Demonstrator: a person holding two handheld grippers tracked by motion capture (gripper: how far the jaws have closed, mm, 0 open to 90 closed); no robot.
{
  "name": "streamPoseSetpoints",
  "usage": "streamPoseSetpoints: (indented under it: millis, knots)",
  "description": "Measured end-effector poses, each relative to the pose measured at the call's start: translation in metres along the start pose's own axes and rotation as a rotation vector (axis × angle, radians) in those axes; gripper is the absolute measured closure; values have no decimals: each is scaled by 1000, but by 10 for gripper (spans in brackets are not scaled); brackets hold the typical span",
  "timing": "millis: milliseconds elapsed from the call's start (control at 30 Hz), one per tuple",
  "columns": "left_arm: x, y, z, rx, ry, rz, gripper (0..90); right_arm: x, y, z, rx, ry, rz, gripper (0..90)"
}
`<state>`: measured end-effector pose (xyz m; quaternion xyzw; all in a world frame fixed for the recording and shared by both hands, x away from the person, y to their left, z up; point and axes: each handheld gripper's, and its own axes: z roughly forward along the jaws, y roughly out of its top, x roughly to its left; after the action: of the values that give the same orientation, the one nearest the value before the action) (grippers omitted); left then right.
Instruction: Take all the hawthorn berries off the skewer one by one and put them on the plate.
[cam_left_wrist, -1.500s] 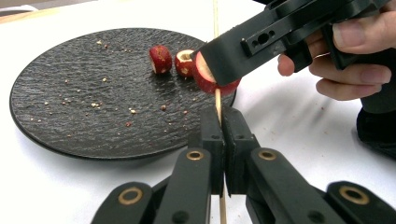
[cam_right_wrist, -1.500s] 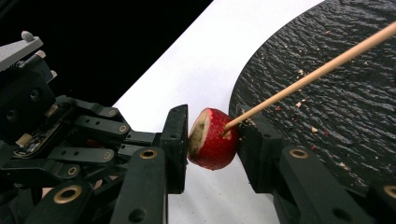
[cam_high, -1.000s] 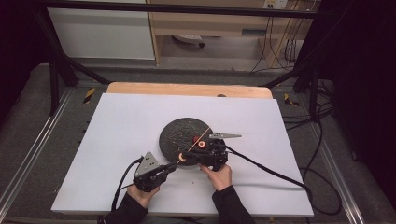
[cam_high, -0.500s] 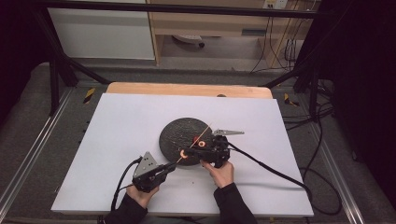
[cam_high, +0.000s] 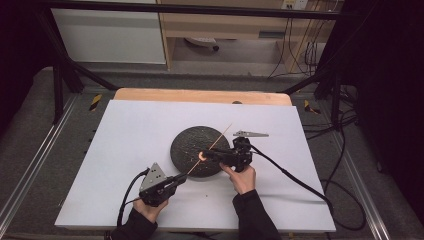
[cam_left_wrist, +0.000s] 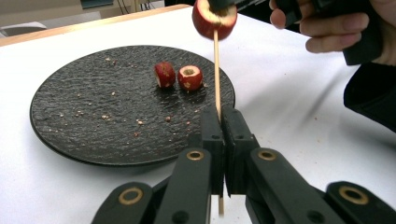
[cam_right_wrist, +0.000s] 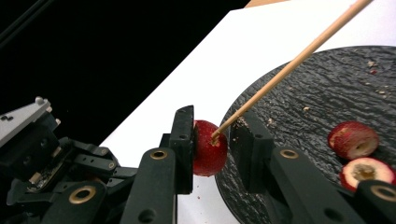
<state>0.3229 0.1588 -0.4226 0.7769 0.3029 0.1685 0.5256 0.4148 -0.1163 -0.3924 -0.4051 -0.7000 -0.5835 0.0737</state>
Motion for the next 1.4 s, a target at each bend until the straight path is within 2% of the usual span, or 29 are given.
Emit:
streamPoseSetpoints:
  millis: [467, 1000, 1400]
  knots:
    - [-4, 4, -3, -1, 20, 21, 889, -2, 6, -3, -1, 13, 5, 713]
    - [-3, 3, -9, -5, 17, 26, 889, -7, 24, -16, -47, -22, 13, 711]
    - [-3, 2, -13, -9, 9, 33, 889, -10, 36, -27, -61, -40, 12, 709]
